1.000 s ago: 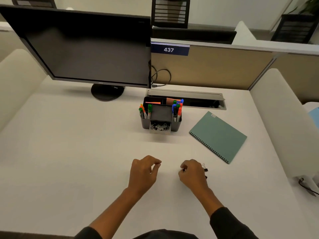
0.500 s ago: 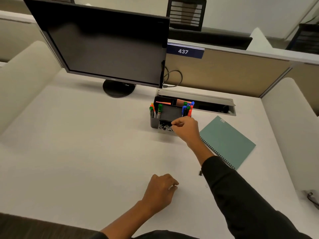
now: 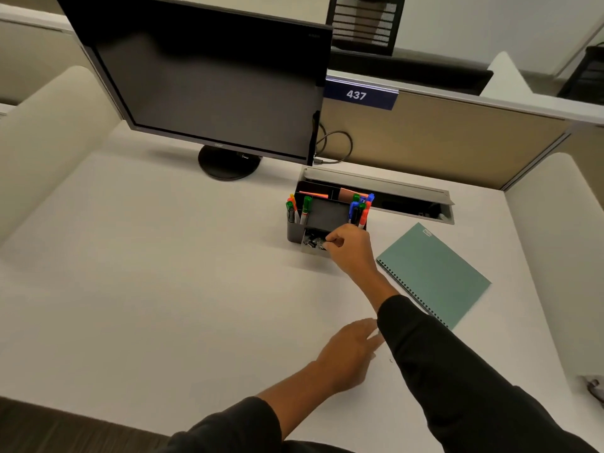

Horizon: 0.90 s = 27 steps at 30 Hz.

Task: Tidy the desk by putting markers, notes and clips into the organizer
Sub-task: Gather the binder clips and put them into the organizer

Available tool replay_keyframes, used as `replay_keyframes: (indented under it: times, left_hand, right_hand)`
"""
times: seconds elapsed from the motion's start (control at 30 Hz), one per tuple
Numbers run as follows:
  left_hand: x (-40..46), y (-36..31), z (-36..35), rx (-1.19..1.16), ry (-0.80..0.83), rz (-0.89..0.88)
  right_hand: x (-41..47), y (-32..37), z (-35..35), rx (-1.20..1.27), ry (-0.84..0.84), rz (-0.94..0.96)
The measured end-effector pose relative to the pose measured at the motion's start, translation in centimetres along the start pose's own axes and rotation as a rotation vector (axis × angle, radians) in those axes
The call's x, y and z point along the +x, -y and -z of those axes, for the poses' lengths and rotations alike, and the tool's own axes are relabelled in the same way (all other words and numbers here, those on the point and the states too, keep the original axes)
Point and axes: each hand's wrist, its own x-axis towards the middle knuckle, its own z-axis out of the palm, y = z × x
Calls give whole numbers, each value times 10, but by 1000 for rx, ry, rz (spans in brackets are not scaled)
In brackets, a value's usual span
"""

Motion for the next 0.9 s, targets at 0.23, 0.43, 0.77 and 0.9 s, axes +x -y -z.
replay_keyframes:
  times: [0.23, 0.43, 0.77, 0.9]
  left_hand:
    - [20, -2, -17, 125, 83, -168]
    - [35, 13, -26, 165, 171, -250]
    - [46, 11, 3, 231, 140, -221]
    - [46, 16, -1, 220, 150, -203]
  right_hand:
    - [-9, -23, 29, 90, -139, 2]
    - [-29, -57, 57, 84, -231, -42]
    - [-79, -103, 63, 67, -259, -128]
    - [-97, -112, 60, 92, -251, -188]
